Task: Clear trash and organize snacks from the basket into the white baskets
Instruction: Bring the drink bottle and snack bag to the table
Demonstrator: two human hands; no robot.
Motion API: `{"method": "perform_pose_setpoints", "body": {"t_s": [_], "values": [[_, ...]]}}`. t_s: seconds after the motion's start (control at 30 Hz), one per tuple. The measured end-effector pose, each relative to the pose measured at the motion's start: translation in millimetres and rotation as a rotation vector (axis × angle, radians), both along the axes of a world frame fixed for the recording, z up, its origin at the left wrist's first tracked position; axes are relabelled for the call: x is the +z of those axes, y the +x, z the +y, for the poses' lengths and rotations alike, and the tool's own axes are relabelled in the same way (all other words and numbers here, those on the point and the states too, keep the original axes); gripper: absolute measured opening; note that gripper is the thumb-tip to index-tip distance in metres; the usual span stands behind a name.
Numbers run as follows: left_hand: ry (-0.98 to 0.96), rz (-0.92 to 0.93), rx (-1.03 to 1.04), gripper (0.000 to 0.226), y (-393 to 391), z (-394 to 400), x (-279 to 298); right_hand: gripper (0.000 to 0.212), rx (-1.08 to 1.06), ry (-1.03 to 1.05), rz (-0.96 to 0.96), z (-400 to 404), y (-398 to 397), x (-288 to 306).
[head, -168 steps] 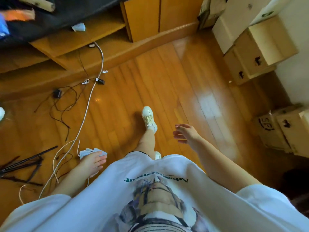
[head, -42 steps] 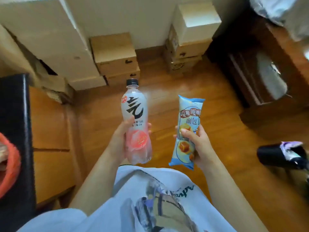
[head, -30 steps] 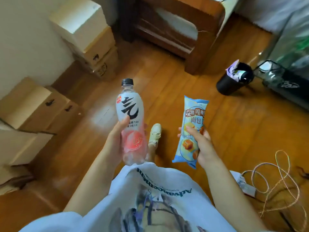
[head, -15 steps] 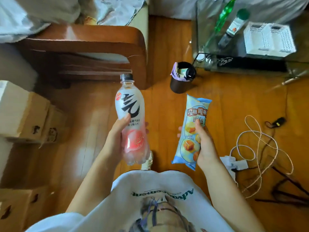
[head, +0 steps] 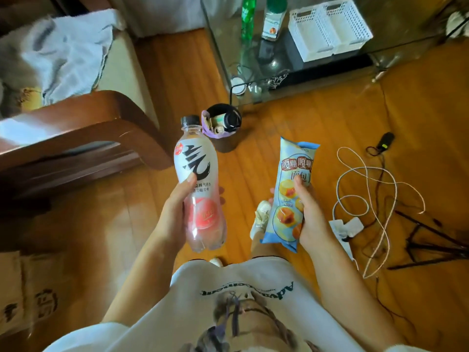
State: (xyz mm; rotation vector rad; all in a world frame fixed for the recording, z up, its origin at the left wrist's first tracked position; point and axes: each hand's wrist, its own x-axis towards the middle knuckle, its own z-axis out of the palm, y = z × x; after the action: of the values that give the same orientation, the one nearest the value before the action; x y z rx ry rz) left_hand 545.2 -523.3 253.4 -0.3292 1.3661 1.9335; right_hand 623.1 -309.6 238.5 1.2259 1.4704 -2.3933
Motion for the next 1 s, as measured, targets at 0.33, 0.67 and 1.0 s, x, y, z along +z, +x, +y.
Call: {"method": "perform_pose_setpoints", "body": {"t_s": [0.33,0.67,1.0], "values": [[0.068,0.041,-0.054,0.055,-128,187,14,0.073,-0.073,0.041,-0.018,170,-114,12],[0.117,-0.057,-0.005,0.068,-226,273,4,0.061,-0.041,-0.004,0.011,264,-222,1],[0.135,-0.003,0.027,0.05,-382,360,1,0.072,-0.03,0.045,-0.012,360,-381,1]]}}
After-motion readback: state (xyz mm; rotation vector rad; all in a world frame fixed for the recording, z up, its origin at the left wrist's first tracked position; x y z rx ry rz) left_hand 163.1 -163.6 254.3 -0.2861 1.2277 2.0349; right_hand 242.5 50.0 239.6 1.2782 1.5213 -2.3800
